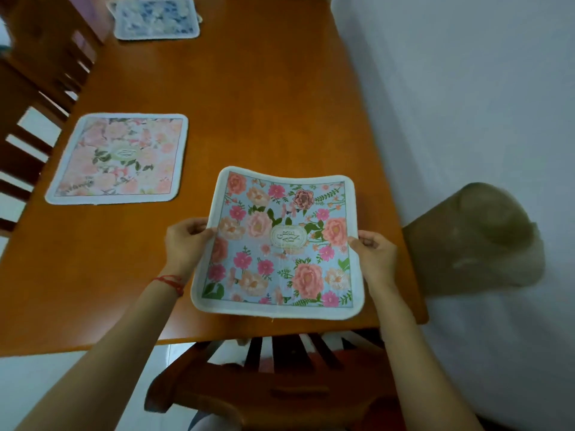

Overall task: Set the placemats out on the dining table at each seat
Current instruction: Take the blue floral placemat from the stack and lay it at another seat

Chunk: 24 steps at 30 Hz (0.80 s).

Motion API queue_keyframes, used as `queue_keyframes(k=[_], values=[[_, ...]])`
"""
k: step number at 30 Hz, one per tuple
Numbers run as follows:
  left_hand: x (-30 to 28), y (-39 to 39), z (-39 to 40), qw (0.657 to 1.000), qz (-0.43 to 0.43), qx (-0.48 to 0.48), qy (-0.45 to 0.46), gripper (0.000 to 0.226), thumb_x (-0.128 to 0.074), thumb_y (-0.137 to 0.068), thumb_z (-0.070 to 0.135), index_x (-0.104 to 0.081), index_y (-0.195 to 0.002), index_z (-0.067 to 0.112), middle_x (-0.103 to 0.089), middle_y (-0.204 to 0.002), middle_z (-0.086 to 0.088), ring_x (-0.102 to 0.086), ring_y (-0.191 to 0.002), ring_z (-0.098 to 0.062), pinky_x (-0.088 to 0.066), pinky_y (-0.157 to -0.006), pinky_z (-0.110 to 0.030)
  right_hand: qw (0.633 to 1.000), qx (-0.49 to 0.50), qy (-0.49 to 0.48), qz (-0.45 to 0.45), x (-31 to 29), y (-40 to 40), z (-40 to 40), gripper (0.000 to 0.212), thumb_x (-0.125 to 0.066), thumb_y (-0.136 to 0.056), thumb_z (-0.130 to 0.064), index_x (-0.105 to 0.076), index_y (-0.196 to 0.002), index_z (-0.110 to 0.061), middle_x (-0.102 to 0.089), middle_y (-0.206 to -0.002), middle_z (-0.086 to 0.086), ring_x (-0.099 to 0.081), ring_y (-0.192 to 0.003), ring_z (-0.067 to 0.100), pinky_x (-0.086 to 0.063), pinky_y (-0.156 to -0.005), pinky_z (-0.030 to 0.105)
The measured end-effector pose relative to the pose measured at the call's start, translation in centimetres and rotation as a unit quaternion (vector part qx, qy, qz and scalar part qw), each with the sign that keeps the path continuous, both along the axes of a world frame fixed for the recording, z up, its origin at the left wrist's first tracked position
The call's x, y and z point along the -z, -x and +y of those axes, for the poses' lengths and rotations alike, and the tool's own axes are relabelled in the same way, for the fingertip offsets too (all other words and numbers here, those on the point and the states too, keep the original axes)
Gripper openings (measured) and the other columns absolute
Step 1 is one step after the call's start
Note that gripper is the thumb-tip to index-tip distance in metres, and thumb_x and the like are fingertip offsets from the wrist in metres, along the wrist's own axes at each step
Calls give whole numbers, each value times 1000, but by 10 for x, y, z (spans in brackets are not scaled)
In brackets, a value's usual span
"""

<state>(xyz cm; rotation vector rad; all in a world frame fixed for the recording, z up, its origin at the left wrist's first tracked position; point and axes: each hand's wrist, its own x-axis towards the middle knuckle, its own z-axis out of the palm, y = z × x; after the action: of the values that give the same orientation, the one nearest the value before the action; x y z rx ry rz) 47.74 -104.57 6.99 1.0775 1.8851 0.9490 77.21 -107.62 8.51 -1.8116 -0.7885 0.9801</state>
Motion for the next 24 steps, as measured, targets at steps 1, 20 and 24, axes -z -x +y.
queue_keyframes(k=[1,20,24], values=[[3,-2,0,1000,1,-8,7,15,-64,-83,13,-67,-97,6,-65,-88,-9,-64,-76,-24,-53,-71,-34,1000,-11,6,1,5,-2,6,14,-64,-82,-1,-63,-95,0,-65,-82,9,-64,-68,19,-51,-46,13],[57,-1,14,994,49,-65,70,27,-64,-84,13,-65,-108,3,-65,-98,-10,-60,-80,-23,-50,-75,-32,994,-62,76,-53,88,0,49,19,-63,-83,-3,-61,-101,2,-65,-96,18,-62,-78,23,-52,-56,17],[65,5,15,993,62,-63,77,27,-64,-83,13,-65,-109,2,-68,-104,-16,-60,-81,-22,-50,-78,-32,986,-80,93,-113,93,4,52,21,-63,-83,-4,-61,-103,3,-65,-98,17,-58,-76,18,-45,-47,9]])
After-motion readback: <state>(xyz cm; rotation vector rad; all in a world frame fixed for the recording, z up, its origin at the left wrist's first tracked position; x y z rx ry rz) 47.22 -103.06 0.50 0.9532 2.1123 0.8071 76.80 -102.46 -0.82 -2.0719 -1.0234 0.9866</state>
